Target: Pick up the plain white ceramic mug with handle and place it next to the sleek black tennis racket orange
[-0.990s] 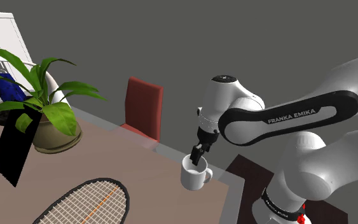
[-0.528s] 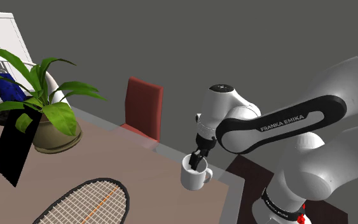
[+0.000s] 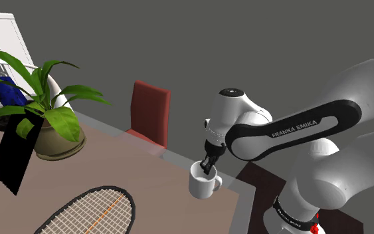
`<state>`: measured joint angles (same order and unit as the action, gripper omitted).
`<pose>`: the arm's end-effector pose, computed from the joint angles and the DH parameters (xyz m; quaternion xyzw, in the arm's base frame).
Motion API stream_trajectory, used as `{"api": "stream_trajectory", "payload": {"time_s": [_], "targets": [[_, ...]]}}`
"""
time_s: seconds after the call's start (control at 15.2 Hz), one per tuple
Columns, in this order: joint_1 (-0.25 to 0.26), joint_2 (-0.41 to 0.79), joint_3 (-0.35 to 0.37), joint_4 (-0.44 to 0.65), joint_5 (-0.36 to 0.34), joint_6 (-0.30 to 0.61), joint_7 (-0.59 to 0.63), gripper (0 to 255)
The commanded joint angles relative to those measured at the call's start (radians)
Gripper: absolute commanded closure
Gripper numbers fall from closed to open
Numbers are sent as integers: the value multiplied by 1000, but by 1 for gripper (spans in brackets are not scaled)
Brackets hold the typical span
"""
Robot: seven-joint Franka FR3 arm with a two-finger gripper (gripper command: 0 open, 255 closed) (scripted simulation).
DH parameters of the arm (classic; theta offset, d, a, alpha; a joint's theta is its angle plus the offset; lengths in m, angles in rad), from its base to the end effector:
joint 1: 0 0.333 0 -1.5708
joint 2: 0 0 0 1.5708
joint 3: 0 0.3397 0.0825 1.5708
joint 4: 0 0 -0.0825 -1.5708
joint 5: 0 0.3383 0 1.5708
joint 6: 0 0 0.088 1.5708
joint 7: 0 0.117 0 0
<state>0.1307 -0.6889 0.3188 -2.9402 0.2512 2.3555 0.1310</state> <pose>0.2395 0.1124 0.3835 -0.9979 -0.0437 -0.0479 0.0046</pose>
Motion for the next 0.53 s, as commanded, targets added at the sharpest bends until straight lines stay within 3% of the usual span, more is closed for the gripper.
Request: {"api": "stream_trajectory", "payload": {"time_s": [0.0,0.46], "targets": [[0,0,0,0,0,0,0,255],[0,-13,-3,7,-3,-20,0,255]]}}
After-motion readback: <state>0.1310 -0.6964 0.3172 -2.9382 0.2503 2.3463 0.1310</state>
